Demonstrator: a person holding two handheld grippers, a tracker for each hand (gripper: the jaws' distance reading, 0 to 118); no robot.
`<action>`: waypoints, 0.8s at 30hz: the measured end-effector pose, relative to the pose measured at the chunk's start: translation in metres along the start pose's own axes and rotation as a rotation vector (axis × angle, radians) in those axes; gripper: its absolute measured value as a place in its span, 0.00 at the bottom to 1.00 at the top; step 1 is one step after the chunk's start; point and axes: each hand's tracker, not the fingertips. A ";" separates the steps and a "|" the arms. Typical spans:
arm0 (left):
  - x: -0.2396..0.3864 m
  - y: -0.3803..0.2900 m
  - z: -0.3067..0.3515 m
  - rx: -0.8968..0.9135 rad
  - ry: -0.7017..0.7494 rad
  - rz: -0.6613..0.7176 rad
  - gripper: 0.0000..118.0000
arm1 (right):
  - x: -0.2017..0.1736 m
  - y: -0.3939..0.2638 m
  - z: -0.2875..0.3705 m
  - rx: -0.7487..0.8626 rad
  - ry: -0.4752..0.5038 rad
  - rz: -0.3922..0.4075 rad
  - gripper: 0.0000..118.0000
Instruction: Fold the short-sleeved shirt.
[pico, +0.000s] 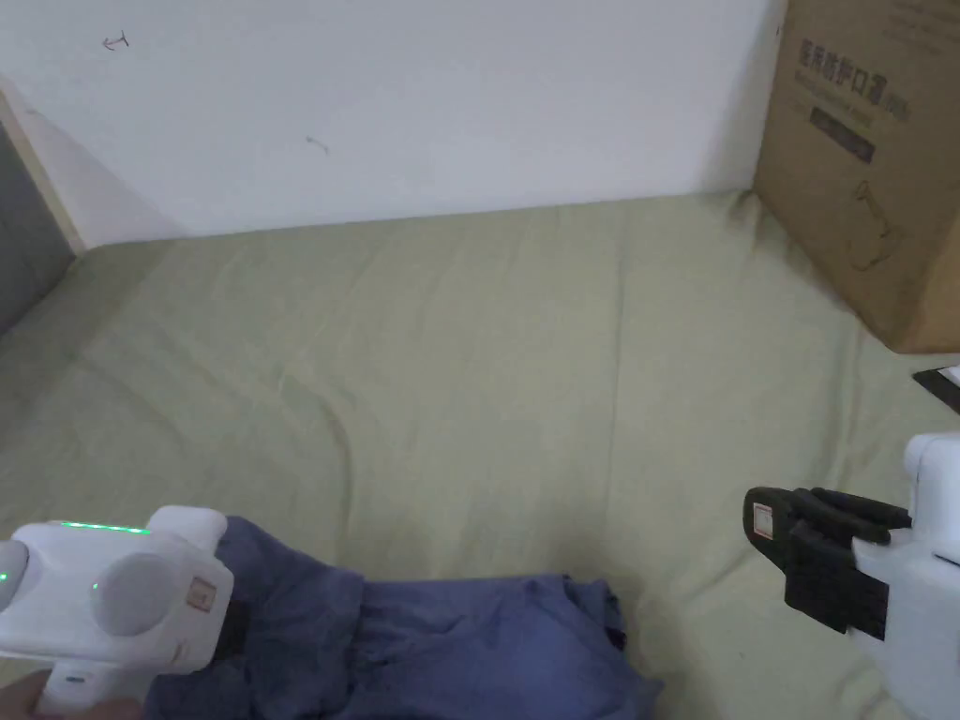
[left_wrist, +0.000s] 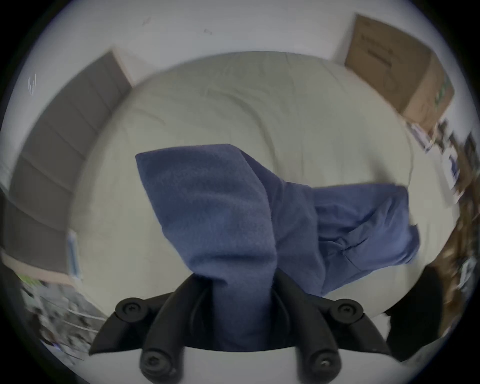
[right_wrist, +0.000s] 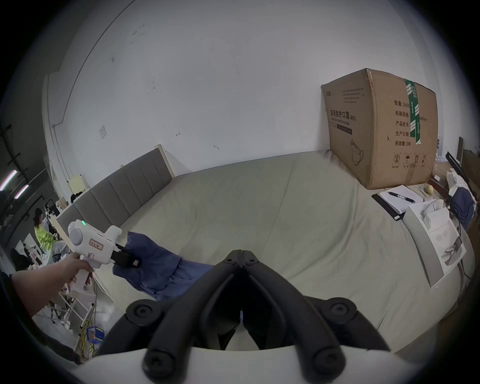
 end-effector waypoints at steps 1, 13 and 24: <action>0.009 0.003 0.000 -0.003 -0.014 -0.014 0.09 | 0.002 -0.001 0.001 -0.001 0.000 -0.003 0.00; 0.181 0.063 -0.036 -0.165 -0.576 0.030 0.34 | 0.030 -0.003 0.013 0.005 -0.025 -0.063 0.00; 0.092 0.057 0.006 -0.011 -0.682 0.380 0.96 | 0.042 -0.004 0.008 0.005 -0.017 -0.103 0.00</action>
